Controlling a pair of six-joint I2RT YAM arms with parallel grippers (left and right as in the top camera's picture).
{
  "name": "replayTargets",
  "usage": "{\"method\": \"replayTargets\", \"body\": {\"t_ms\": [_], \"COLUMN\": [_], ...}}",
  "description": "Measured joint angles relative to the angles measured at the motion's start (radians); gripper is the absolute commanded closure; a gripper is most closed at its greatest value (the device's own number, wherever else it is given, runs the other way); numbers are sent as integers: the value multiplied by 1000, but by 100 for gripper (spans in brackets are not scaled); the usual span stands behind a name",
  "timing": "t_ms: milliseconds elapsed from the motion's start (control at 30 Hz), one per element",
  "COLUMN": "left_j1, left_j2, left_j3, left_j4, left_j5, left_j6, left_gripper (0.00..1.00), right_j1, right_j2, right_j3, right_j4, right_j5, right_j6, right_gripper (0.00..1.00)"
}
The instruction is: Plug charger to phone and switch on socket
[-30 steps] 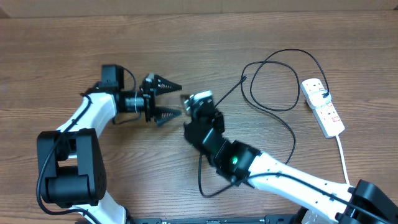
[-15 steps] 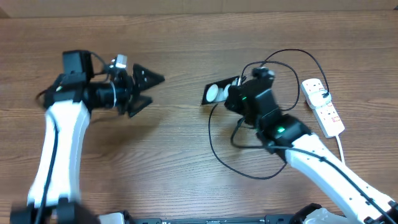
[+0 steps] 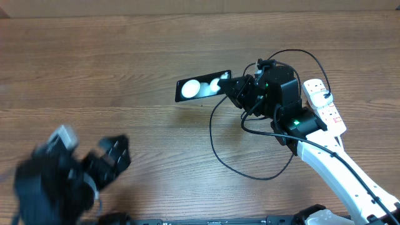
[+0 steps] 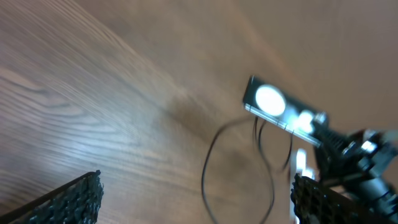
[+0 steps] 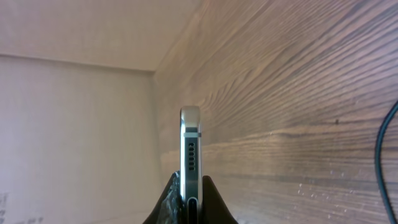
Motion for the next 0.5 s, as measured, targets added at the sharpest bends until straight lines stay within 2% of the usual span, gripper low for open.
{"method": "replayTargets", "body": {"t_ms": [100, 200, 300, 500], "left_j1": [0, 0, 0, 0], "left_j2": [-134, -222, -249, -225], "left_j3": [-74, -240, -430, -750], "left_j4": [7, 121, 344, 863], "left_j5": [-43, -5, 103, 362], "left_j6": [-124, -246, -344, -602], "left_gripper": [1, 0, 0, 9], "right_j1": [0, 0, 1, 3], "right_j2": [0, 0, 0, 0], "right_j3": [0, 0, 0, 1], "right_j4": [6, 5, 24, 64], "right_j5": [-28, -49, -56, -21], "right_j6": [7, 14, 38, 99], "right_gripper": [96, 96, 96, 96]}}
